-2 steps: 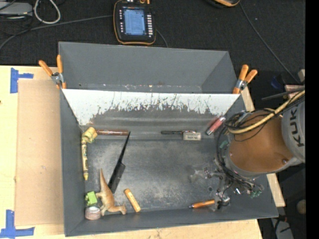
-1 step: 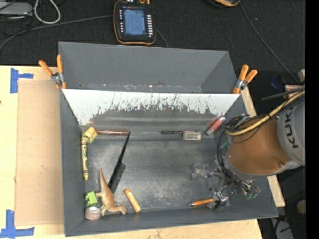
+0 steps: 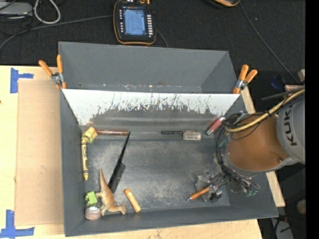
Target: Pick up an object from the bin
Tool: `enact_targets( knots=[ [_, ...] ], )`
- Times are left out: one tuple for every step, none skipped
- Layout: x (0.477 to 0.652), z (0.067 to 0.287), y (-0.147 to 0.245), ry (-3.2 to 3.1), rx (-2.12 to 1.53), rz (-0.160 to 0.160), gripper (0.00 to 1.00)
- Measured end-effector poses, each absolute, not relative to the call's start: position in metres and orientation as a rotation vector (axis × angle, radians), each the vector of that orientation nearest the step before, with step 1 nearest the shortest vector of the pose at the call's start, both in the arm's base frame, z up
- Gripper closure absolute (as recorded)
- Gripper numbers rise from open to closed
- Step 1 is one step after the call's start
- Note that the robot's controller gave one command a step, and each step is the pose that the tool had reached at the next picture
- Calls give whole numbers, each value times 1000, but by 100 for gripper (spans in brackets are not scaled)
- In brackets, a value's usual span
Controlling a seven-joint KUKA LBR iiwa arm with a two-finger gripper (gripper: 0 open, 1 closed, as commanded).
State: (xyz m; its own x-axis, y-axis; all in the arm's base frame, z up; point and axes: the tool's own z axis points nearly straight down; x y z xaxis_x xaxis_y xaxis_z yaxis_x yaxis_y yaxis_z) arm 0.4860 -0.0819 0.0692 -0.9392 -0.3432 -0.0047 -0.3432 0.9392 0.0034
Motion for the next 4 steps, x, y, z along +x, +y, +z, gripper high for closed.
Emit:
enact_targets(
  knots=[
    [486, 69, -82, 3089, -548, 7, 100],
    [484, 85, -81, 3095, -551, 11, 100],
    [484, 116, -81, 3098, -548, 13, 100],
    [485, 161, -81, 3095, -543, 11, 100]
  ],
)
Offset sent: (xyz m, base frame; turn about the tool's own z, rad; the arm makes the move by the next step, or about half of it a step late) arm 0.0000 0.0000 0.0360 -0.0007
